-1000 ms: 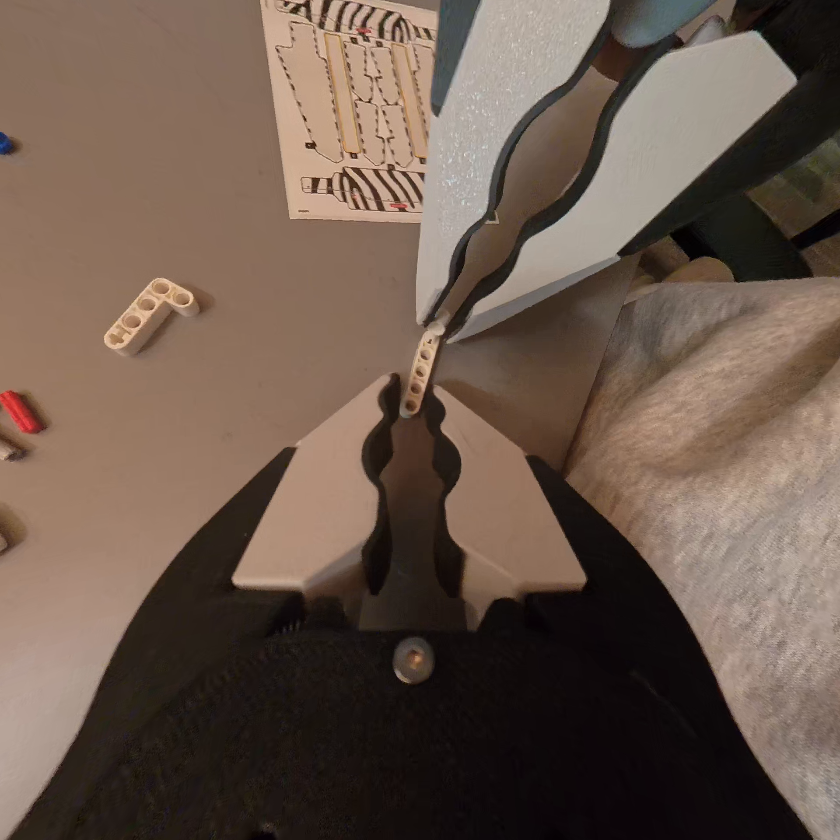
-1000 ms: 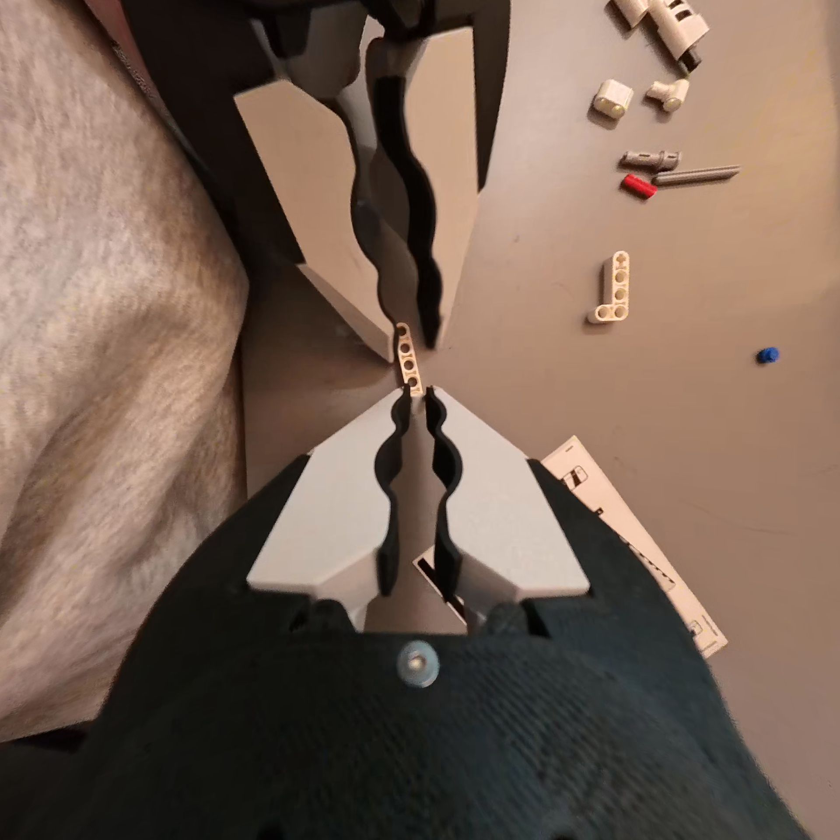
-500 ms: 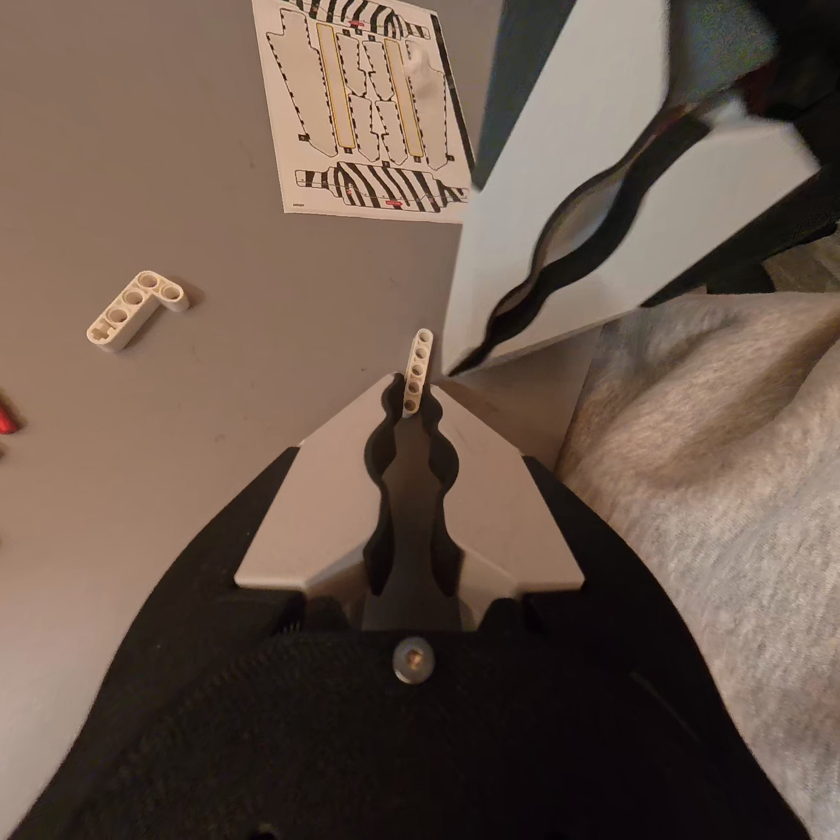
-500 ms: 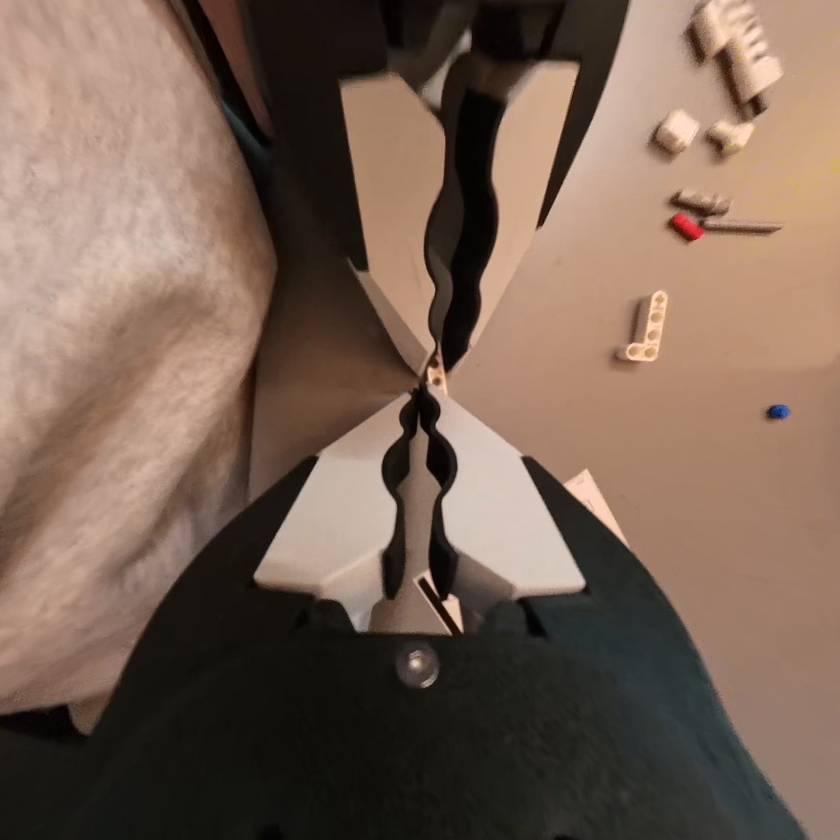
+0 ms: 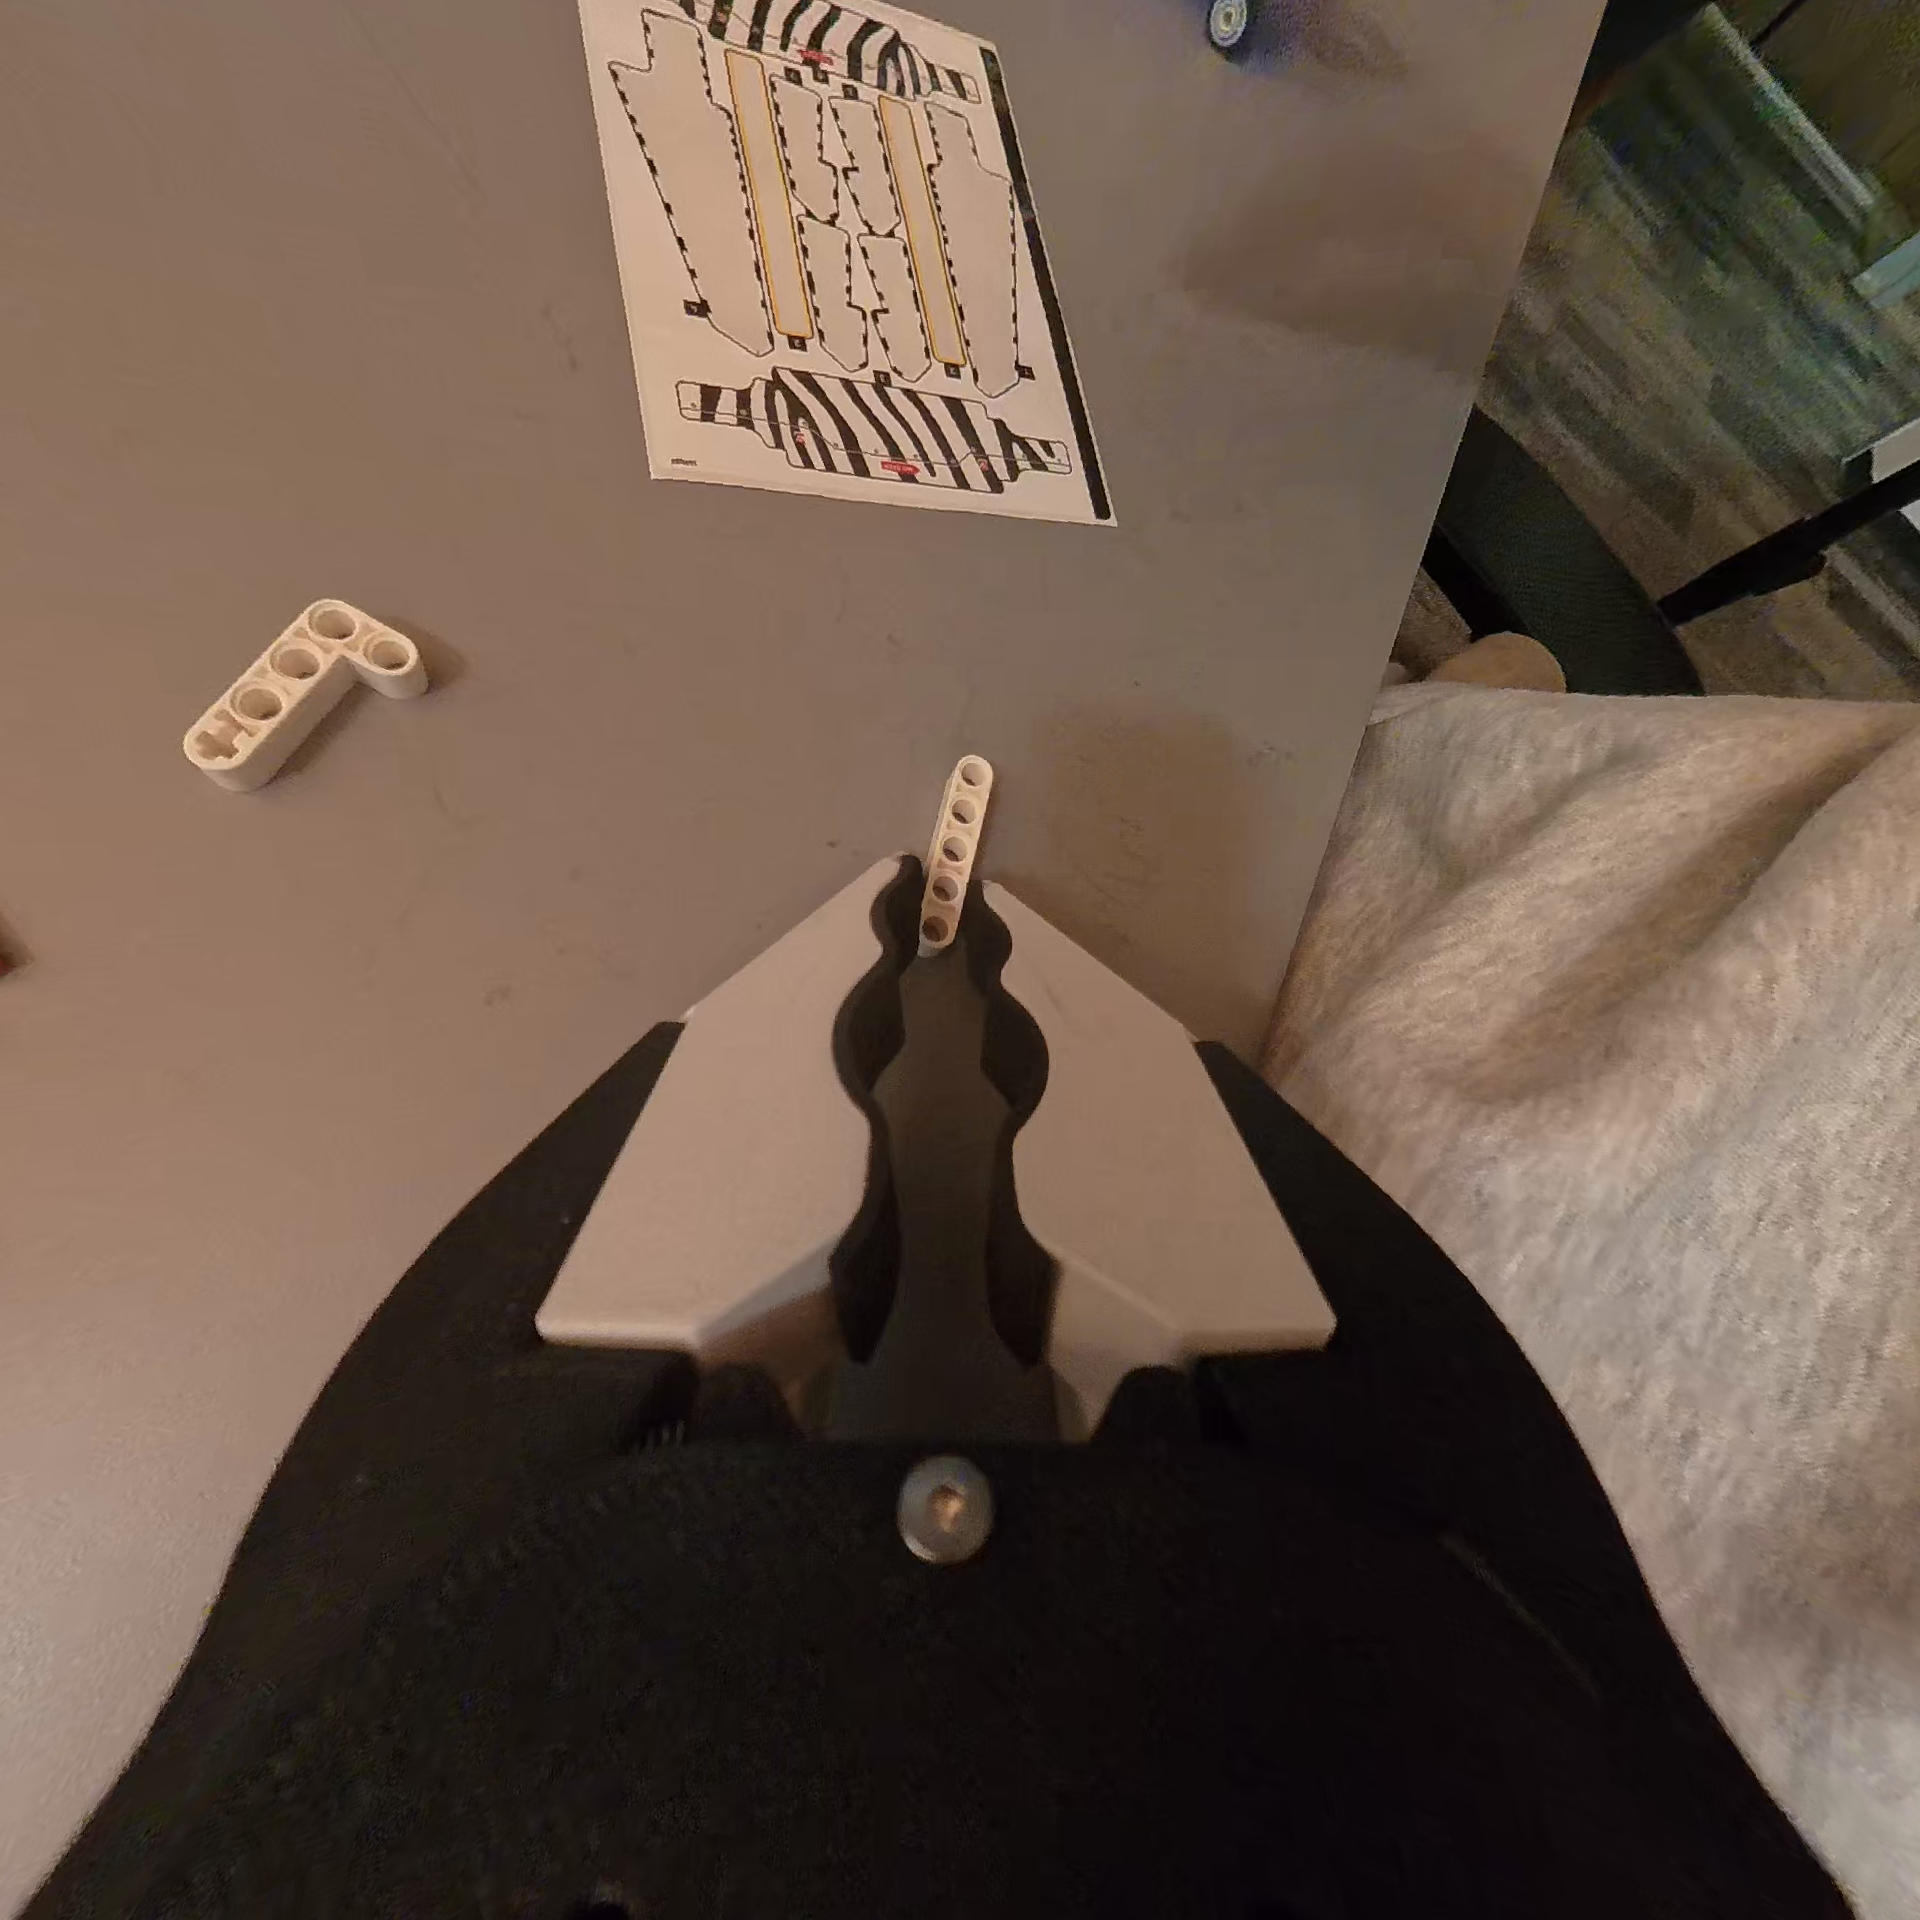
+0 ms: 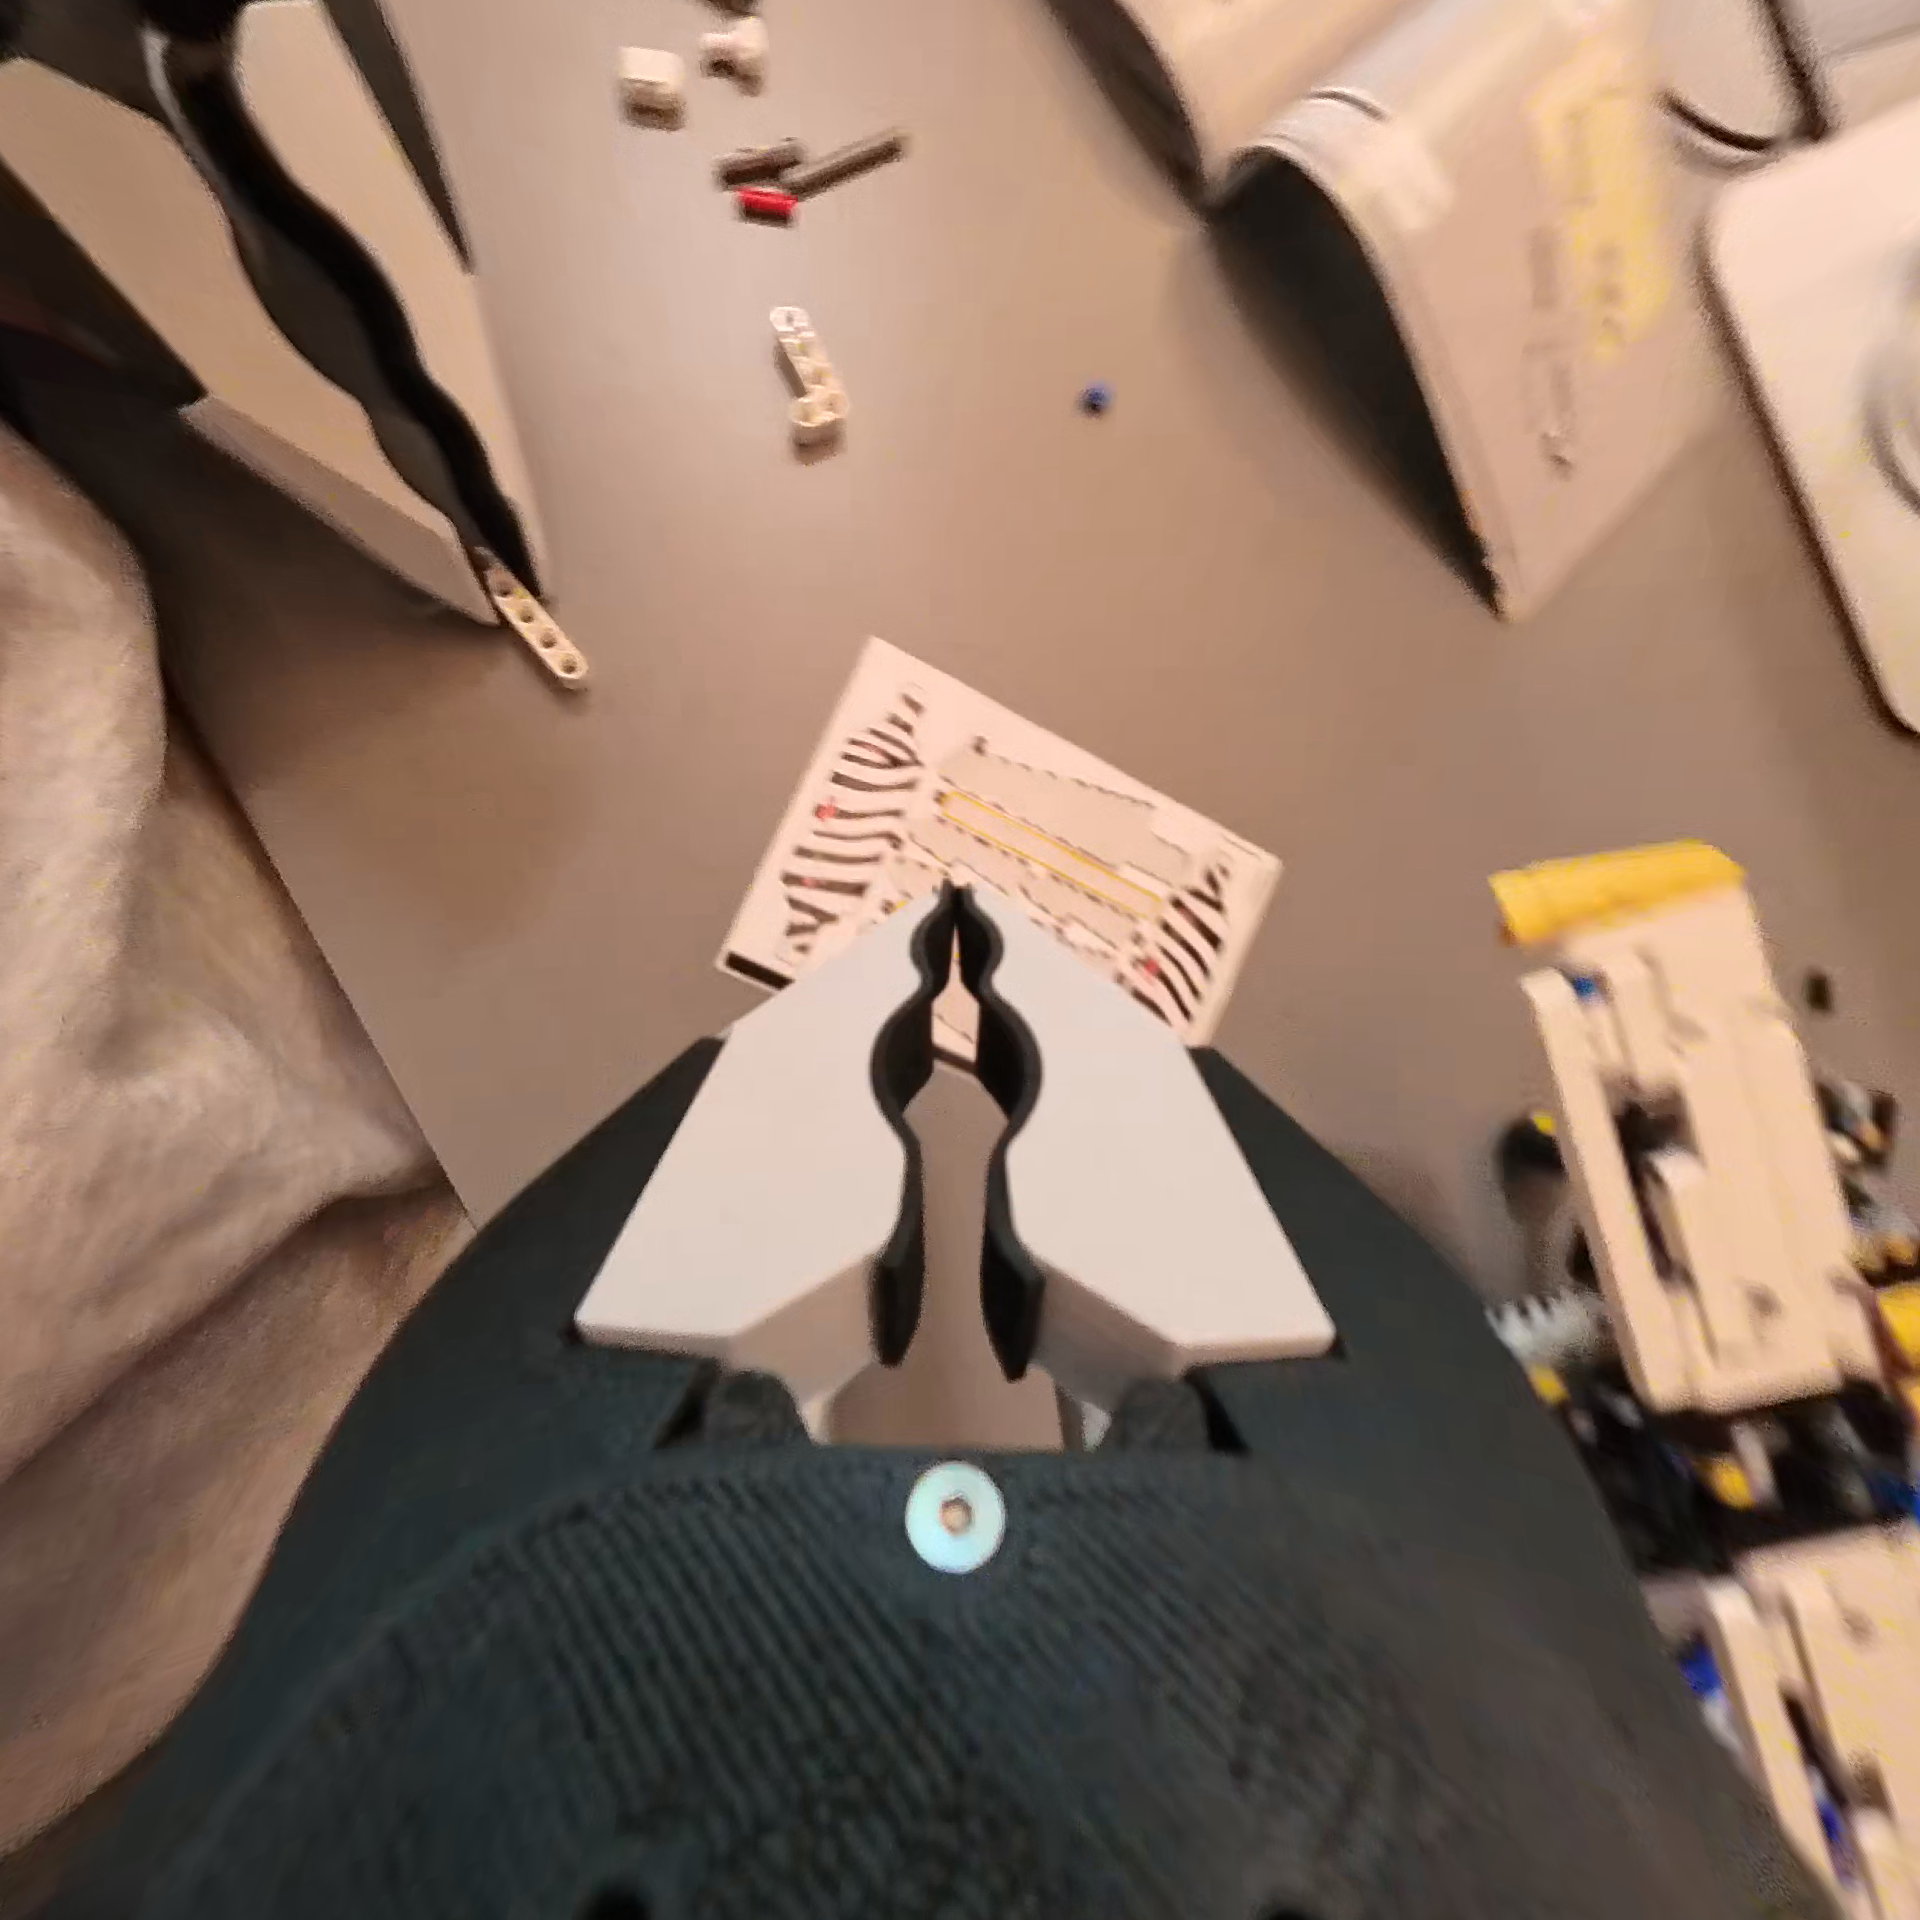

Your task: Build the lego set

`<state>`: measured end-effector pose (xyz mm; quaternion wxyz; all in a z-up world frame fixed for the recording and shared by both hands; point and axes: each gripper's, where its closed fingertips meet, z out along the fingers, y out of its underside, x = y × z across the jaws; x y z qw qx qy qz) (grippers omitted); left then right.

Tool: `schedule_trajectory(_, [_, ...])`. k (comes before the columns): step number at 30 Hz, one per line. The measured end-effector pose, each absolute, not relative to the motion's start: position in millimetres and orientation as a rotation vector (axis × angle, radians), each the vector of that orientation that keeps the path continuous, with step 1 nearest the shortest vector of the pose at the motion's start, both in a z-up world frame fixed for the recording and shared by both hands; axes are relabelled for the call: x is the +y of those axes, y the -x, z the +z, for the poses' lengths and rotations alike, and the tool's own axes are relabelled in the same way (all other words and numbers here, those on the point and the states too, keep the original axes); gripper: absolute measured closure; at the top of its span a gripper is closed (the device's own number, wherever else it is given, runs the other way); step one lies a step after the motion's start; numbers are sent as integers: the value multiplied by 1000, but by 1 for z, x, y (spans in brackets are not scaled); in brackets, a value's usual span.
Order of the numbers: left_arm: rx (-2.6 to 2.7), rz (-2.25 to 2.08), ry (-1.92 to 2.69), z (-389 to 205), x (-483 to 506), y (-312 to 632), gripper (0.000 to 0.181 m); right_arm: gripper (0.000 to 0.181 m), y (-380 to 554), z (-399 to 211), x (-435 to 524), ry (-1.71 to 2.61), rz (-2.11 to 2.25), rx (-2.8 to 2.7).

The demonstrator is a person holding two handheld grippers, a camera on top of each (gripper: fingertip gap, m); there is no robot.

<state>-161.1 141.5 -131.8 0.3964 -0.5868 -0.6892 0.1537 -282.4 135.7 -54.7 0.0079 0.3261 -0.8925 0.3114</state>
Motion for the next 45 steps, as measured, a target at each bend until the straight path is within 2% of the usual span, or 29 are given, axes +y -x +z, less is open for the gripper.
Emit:
schedule_trajectory(4, [-1745, 386, 1476, -131, 141, 161, 173, 181, 309, -28, 157, -815, 1089, -2748])
schedule_trajectory(12, [-1705, 436, 1403, -119, 136, 163, 162, 181, 334, -36, 189, -665, 1120, -2720])
schedule_trajectory(15, [-1694, 462, 1373, -114, 133, 164, 160, 181, 352, -30, 193, -554, 1235, -2706])
schedule_trajectory(19, [-1676, 495, 1341, -108, 128, 166, 159, 181, 398, -13, 203, -202, 1514, -2701])
schedule_trajectory(23, [-1639, 522, 1289, -99, 125, 167, 158, 165, 438, -1, 218, 158, 1785, -2678])
schedule_trajectory(30, [-1590, 570, 1066, -79, 102, 158, 155, 156, 477, -39, 207, 420, 1610, -2704])
schedule_trajectory(34, [-1563, 521, 961, -74, 94, 154, 153, 135, 484, -48, 189, 523, 1586, -2737])
schedule_trajectory(39, [-1536, 497, 892, -70, 89, 151, 153, 123, 498, -53, 182, 554, 1413, -2796])
schedule_trajectory(45, [-1493, 468, 826, -64, 84, 151, 153, 130, 501, 1, 181, 447, 1523, -2639])
